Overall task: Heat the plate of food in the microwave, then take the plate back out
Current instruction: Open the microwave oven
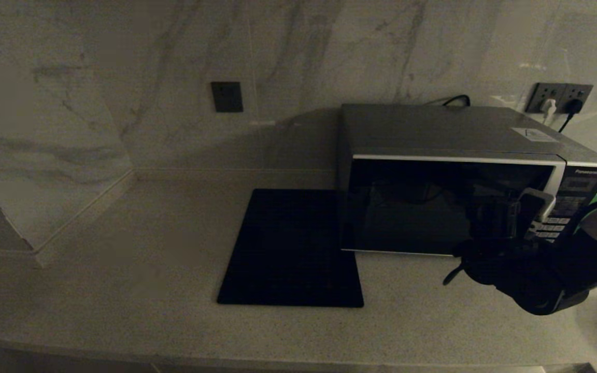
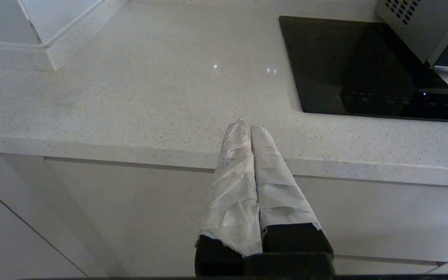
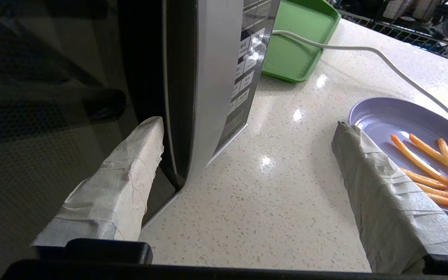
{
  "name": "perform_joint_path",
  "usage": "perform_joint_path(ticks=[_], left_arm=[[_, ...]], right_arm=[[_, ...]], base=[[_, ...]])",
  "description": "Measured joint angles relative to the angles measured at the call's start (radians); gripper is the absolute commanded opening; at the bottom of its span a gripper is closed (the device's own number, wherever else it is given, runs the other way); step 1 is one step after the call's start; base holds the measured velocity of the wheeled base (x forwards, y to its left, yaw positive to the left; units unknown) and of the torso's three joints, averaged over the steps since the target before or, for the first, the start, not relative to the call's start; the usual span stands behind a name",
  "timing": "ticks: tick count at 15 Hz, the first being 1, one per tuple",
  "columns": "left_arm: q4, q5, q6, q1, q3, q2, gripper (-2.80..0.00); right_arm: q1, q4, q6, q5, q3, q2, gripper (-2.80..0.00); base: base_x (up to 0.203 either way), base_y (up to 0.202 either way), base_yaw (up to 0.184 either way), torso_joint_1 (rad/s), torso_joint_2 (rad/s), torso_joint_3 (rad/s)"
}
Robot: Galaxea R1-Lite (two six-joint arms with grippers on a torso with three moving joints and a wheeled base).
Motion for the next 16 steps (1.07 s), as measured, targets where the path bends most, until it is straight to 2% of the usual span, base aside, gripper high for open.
perform_joint_path(ticks=[16], left_arm=[[0.000,0.000,0.000,0.000,0.000,0.000,-2.80]], right_arm=[[-0.075,-0.003,0.005,0.000,-0.015,0.040,0.00]], base=[[0.000,0.000,0.000,0.000,0.00,0.000]])
